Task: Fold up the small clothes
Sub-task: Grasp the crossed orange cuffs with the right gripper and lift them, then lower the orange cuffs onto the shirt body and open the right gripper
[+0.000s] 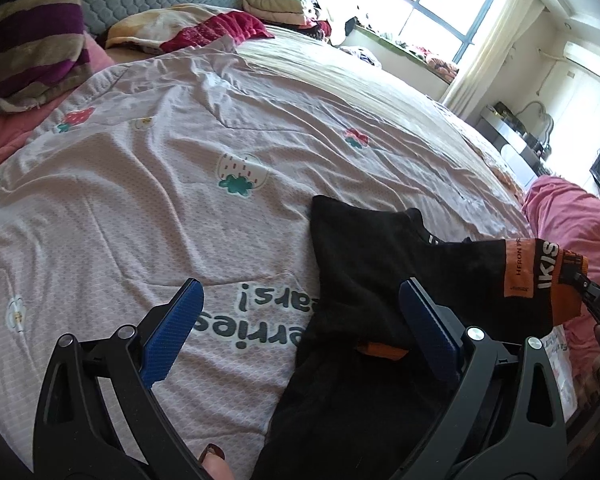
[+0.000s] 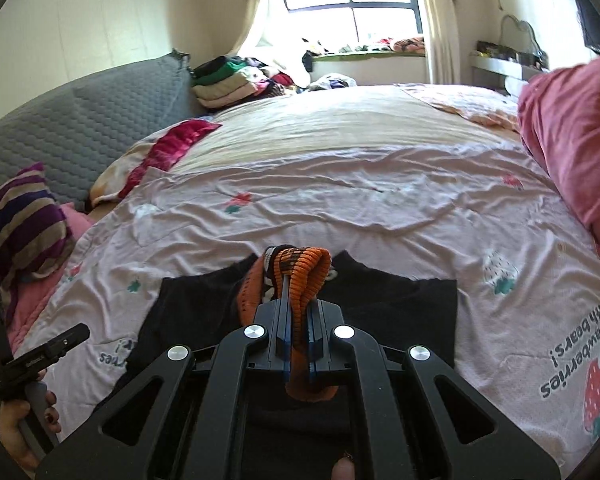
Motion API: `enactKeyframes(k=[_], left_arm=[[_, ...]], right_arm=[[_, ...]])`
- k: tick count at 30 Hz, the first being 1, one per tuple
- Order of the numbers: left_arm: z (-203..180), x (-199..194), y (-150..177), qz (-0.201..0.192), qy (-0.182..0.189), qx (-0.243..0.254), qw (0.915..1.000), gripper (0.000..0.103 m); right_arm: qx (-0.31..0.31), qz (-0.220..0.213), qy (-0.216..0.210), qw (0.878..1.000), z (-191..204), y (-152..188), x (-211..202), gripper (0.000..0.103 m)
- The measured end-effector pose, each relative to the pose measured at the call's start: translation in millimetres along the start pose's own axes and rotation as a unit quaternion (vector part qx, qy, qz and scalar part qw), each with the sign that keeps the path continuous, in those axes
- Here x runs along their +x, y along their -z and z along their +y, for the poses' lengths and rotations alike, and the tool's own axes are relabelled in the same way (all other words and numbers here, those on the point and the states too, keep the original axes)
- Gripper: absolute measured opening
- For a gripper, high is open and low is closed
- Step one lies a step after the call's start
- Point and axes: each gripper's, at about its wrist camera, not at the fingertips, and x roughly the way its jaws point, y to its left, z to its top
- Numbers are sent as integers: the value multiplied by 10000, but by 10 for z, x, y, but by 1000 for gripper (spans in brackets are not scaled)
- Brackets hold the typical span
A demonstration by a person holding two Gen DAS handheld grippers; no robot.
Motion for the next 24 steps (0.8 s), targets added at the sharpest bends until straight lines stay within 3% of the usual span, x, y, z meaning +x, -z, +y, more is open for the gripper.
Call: enactKeyframes(k=[5,8,13,15,21,24], left_arm=[[-139,97,-7,32,44,205,9998,89],[-284,174,-31,138,149,468,9987,74],[-600,391,-67,471,355,1040,9928,37],[-720,526,-34,625,369,1298,9889,32],[-746,885,166,1141,227,1442,9827,31],[-706,896,194,1174,205,1416,9827,31]], right_arm=[[130,118,45,9998,-148,96,64,4],[153,171,64,9997,-209,139,70,4],[151,218,174,9995,-290,199,80,4],[136,231,233,9994,-320,224,84,4],[121,346,326,9988,-416,304,149,4],[176,390,360,9984,-456,333,189,4]])
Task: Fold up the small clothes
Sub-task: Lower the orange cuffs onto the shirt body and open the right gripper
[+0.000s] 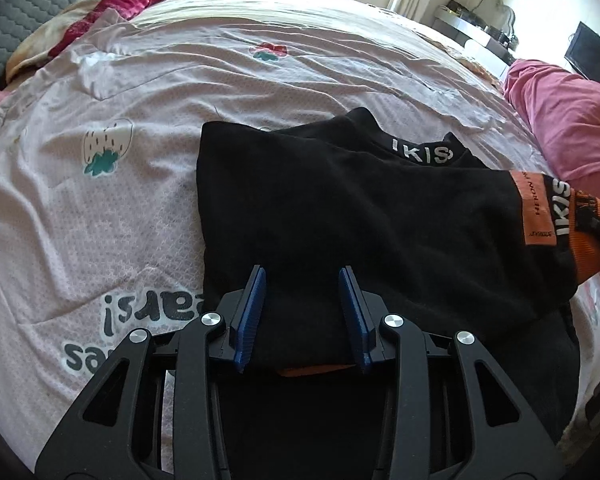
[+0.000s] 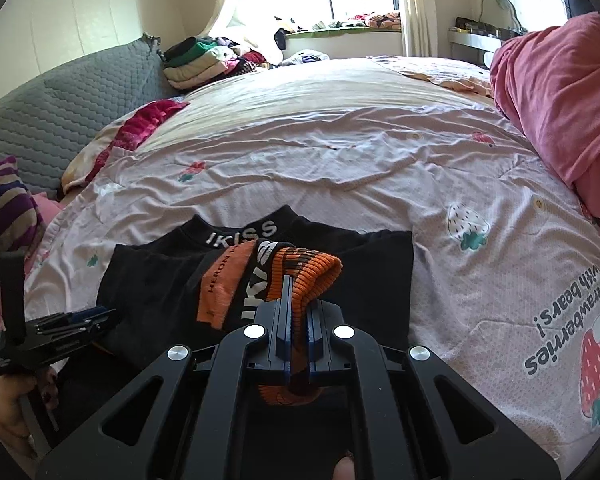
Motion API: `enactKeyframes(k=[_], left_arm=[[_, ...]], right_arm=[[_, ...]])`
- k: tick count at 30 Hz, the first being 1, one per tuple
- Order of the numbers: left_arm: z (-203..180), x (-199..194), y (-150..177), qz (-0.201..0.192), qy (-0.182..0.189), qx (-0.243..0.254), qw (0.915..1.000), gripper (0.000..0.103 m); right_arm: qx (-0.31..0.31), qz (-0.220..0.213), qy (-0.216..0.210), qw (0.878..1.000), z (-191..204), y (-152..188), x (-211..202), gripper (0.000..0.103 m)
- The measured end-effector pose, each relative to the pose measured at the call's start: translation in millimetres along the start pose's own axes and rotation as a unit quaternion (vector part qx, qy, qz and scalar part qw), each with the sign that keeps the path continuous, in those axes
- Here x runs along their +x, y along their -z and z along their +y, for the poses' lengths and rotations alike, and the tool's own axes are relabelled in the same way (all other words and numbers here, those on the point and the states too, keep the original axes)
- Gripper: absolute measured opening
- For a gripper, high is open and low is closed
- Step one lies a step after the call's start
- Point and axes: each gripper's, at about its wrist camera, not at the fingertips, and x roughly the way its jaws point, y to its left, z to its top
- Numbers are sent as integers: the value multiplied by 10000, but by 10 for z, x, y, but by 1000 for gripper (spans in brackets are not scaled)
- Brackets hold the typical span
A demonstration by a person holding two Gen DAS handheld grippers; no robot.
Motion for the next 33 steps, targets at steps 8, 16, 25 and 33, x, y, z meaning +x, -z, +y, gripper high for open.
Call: enactKeyframes(k=[8,16,25,33], left_arm=[[34,2,16,10,65,-46,10000,31],[58,-29,25,20,160,-156,9997,31],[-217,-276,-5,-312,346,149,9988,31],[-191,-18,134,194,179,55,9996,33]], right_arm=[[127,162,269,9994,-77,66,138,5],[408,284,686,9964,-197,148,237,12],[-31,159,428,9990,43,162,150,26],[-779,540,-97,9954,669,253,336,36]])
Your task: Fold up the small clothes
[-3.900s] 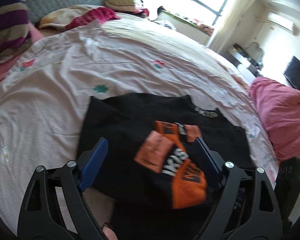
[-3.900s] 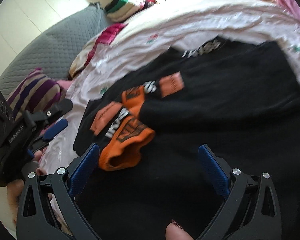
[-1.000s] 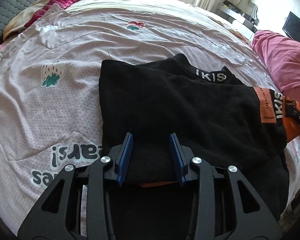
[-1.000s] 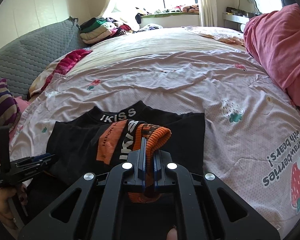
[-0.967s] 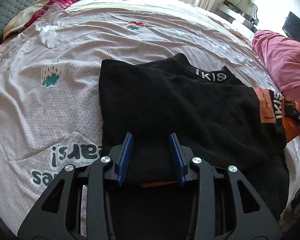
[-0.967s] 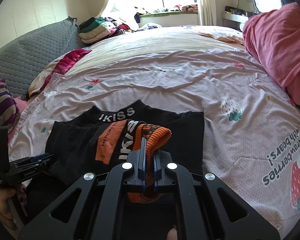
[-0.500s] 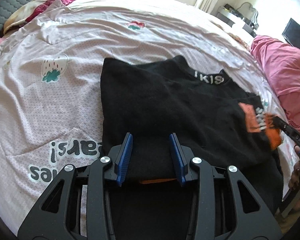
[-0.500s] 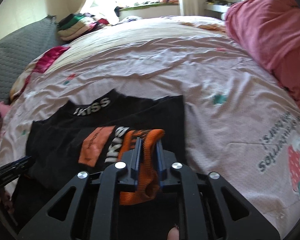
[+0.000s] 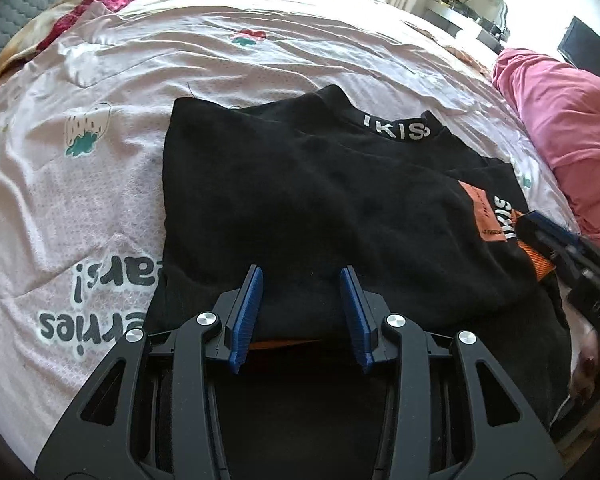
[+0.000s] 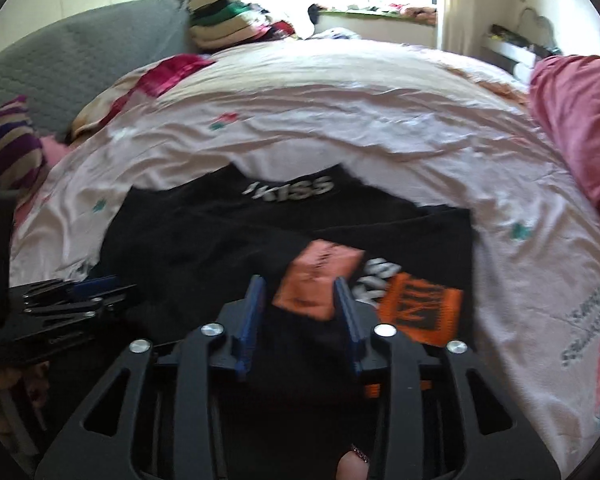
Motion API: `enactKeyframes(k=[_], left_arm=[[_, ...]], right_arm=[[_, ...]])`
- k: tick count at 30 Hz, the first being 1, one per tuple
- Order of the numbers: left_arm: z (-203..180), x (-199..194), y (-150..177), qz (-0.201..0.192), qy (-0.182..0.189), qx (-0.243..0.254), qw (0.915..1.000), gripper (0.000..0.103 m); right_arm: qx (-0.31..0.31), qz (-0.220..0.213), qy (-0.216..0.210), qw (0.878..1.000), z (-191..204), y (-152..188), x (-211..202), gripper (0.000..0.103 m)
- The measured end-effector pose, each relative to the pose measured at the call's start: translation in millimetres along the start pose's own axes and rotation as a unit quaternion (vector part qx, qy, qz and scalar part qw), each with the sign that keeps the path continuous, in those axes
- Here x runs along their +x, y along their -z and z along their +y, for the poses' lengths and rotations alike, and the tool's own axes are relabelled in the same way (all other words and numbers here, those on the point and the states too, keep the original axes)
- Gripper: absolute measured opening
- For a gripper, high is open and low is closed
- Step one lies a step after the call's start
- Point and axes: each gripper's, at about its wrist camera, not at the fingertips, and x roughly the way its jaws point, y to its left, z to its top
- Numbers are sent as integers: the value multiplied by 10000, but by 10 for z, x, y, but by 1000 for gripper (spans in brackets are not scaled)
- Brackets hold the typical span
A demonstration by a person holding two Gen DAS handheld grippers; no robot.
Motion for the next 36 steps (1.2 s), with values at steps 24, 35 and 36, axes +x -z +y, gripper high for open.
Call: enactKeyframes(k=[24,35,36], left_arm=[[47,-61,38,-6,197,-14,9998,40],[-30,-158,70,-34,88,92,9999,51],[-38,-172,73,-45,87,99,9999,52]], right_arm=[[165,273,188,9993,-128,334,14,55],[534,119,31,9985,-176,422,-199,60],[560,108,11,9984,-173,435,-221,60]])
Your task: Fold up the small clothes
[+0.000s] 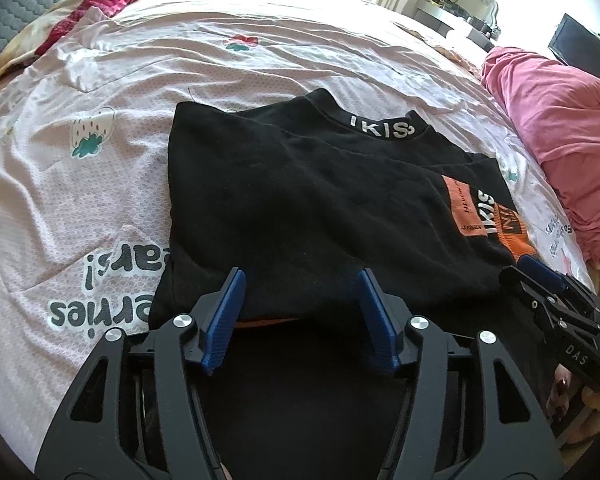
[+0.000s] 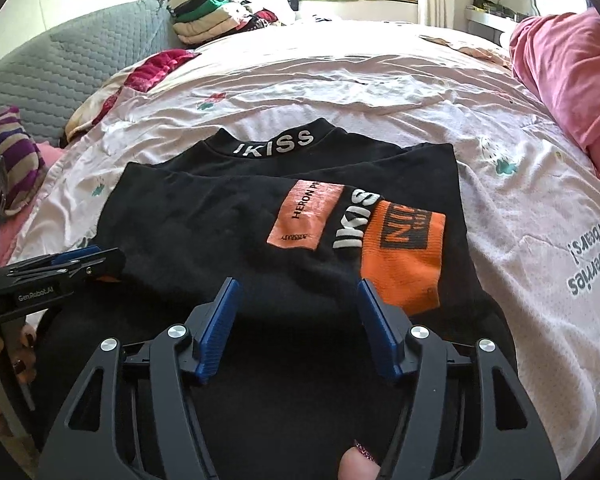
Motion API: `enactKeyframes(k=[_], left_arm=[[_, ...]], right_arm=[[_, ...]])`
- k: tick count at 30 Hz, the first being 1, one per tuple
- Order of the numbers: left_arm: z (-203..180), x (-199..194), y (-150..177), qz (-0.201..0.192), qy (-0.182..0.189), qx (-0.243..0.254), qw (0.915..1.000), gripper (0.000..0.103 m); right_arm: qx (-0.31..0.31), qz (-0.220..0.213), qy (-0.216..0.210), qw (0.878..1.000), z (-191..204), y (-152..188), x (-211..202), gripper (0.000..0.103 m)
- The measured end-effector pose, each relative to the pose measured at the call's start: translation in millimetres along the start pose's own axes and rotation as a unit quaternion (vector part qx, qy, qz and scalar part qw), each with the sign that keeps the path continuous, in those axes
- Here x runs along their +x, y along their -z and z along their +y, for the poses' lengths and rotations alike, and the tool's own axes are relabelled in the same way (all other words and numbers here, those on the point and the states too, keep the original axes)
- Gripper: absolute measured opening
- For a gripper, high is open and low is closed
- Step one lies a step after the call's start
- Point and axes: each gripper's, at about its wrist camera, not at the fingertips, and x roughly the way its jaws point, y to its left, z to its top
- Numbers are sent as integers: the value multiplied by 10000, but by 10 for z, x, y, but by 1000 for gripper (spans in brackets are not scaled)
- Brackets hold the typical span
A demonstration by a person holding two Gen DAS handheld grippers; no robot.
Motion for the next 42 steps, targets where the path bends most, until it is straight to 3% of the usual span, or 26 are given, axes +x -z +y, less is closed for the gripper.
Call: enactKeyframes(k=[11,13,15,17,23,24,25,42], left_arm=[[-28,-193,4,-148,33,-9,9999,67],[-20,-221,-5,-179,23,-11,9998,69],[-18,-277,-10,-258,-24,-17,9997,71],[-44,-328,-21,-330,-81,50,9994,79],[-162,-531,-34,-569,-50,206,9982,81],[-181,-557,-36,-602,-51,240,9979,84],[-199,-579,-35,-625,-61,272,9977,94],[-349,-900,46,-951,-98,490,9942,94]], right_arm=[[112,-259,0,9996,-4,4,-217,71],[159,-331,0,9993,-22,-3,-267,80],[194,-375,10,9991,-34,-12,-306,81],[238,-434,19,9988,-48,-18,-353,92],[328,-590,66,9977,-96,-25,-472,94],[335,-609,68,9976,-102,-25,-490,95],[336,-629,73,9974,-107,-24,-509,95],[316,-1071,75,9937,-133,18,-950,96]])
